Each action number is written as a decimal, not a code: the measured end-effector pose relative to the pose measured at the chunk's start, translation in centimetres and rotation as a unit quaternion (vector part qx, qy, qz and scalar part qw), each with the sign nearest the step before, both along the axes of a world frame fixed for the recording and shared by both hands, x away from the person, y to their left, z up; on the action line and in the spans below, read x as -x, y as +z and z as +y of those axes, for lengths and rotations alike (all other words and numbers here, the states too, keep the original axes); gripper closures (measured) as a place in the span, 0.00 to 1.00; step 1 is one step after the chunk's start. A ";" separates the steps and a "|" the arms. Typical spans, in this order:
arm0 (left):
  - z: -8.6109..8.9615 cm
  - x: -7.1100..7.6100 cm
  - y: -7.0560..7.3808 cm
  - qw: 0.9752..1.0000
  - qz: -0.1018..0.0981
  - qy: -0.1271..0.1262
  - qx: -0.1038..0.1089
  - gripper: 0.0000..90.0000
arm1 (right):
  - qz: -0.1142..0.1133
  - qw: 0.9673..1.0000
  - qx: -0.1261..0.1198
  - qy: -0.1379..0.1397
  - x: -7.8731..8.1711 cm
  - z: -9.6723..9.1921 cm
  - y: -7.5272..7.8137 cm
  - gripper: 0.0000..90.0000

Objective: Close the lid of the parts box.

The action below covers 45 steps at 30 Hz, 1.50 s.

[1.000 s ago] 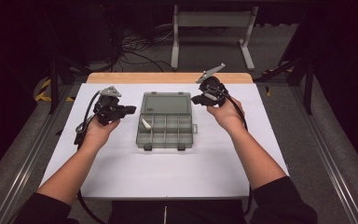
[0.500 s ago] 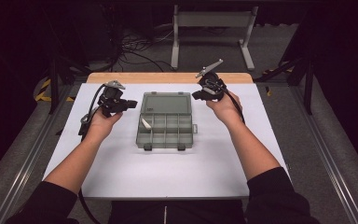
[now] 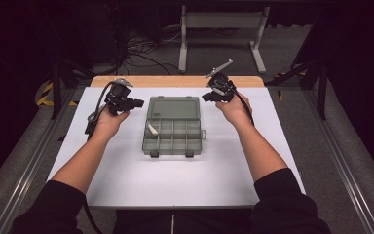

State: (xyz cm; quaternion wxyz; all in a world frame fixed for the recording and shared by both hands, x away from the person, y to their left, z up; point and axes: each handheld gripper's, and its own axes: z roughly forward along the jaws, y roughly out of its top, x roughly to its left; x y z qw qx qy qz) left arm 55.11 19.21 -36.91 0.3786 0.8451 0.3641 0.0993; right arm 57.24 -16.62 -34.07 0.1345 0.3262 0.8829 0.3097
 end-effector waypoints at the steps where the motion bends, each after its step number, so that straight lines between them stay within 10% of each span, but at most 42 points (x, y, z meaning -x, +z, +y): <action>1: 0.1 -0.1 -0.3 1.000 0.004 0.002 0.000 1.00 | 0.001 1.000 0.000 -0.001 0.0 0.0 -0.1 1.00; 45: 0.0 -2.7 -5.9 0.997 0.068 0.033 -0.017 1.00 | 0.069 0.997 0.028 -0.020 -1.9 0.6 -6.9 1.00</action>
